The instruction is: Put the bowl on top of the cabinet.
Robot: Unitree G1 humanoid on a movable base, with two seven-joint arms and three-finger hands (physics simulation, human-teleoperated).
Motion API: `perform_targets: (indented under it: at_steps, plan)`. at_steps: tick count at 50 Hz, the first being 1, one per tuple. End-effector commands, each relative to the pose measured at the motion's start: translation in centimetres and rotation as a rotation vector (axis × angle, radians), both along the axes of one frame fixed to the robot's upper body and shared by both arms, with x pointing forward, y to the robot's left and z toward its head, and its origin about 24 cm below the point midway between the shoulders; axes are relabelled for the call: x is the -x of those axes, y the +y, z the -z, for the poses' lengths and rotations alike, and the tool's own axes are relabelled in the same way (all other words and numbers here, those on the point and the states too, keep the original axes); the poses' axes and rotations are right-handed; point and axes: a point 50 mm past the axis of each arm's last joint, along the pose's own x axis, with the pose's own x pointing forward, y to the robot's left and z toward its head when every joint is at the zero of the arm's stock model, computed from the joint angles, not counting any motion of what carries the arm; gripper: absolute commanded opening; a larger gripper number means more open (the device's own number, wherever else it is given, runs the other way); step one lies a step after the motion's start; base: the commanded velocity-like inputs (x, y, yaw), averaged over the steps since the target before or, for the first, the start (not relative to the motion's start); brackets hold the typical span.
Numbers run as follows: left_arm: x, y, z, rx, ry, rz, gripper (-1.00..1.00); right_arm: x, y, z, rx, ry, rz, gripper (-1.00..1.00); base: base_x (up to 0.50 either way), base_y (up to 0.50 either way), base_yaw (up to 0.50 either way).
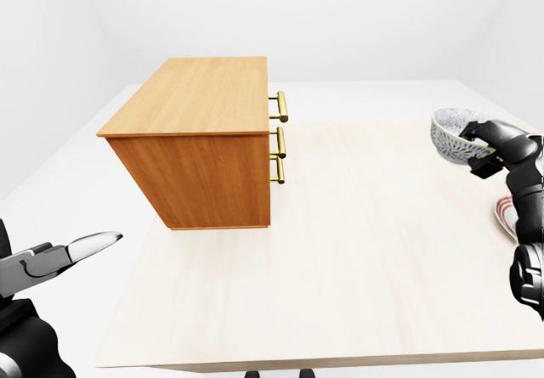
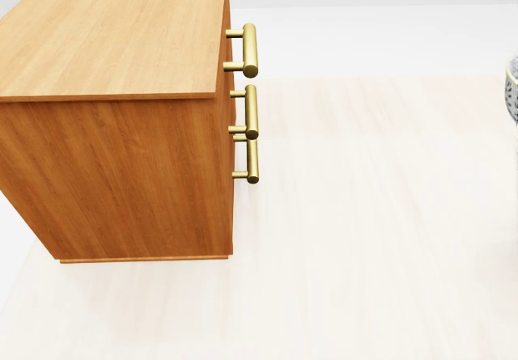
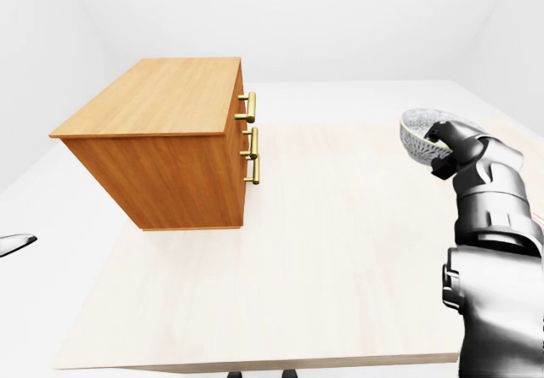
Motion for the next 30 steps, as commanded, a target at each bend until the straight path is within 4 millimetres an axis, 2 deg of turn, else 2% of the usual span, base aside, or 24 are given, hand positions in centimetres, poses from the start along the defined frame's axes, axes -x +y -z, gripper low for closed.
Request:
perform_targets:
  at_steps: [1, 8, 9, 13, 14, 15, 20, 21, 24, 25, 30]
  plan:
    - [0.1, -0.3, -0.1, -0.006, -0.004, 0.006, 1.0, -3.3, 6.7, -14.5, 0.251, -0.151, -0.131, -1.0, 0.0, 0.0, 0.0]
    - [-0.1, -0.4, 0.1, -0.007, 0.004, 0.008, 1.0, -5.1, 11.7, -16.1, 0.29, -0.175, -0.237, -1.0, 0.0, 0.0, 0.0]
    - [-0.1, -0.5, 0.0, -0.01, 0.004, 0.011, 1.0, -5.7, 13.2, -15.9, 0.305, -0.176, -0.269, -1.0, 0.0, 0.0, 0.0]
    - [0.0, -0.5, -0.1, -0.014, -0.006, 0.013, 1.0, -6.6, 16.4, -15.7, 0.305, -0.185, -0.348, -1.0, 0.0, 0.0, 0.0]
    - [0.0, -0.5, -0.1, -0.014, -0.004, 0.013, 1.0, -6.6, 16.5, -15.6, 0.304, -0.185, -0.349, -1.0, 0.0, 0.0, 0.0]
    - [-0.2, -0.7, 0.1, -0.014, 0.006, 0.017, 1.0, -6.9, 18.0, -15.5, 0.332, -0.179, -0.383, -1.0, 0.0, 0.0, 0.0]
    - [-0.2, -0.7, 0.2, -0.015, 0.012, 0.021, 1.0, -7.3, 21.9, -15.6, 0.348, -0.193, -0.474, -1.0, 0.0, 0.0, 0.0]
    - [-0.3, -0.8, 0.2, -0.016, 0.013, 0.022, 1.0, -7.4, 23.6, -15.5, 0.374, -0.199, -0.509, -1.0, 0.0, 0.0, 0.0]
    - [-0.4, -0.9, 0.3, -0.017, 0.019, 0.025, 1.0, -7.4, 26.0, -15.3, 0.372, -0.207, -0.568, -1.0, 0.0, 0.0, 0.0]
    - [-0.4, -0.9, 0.3, -0.018, 0.019, 0.027, 1.0, -7.4, 27.4, -15.1, 0.359, -0.213, -0.605, -1.0, 0.0, 0.0, 0.0]
    - [-0.4, -0.8, 0.3, -0.016, 0.021, 0.023, 1.0, -7.3, 30.4, -13.8, 0.393, -0.205, -0.677, -1.0, 0.0, 0.0, 0.0]
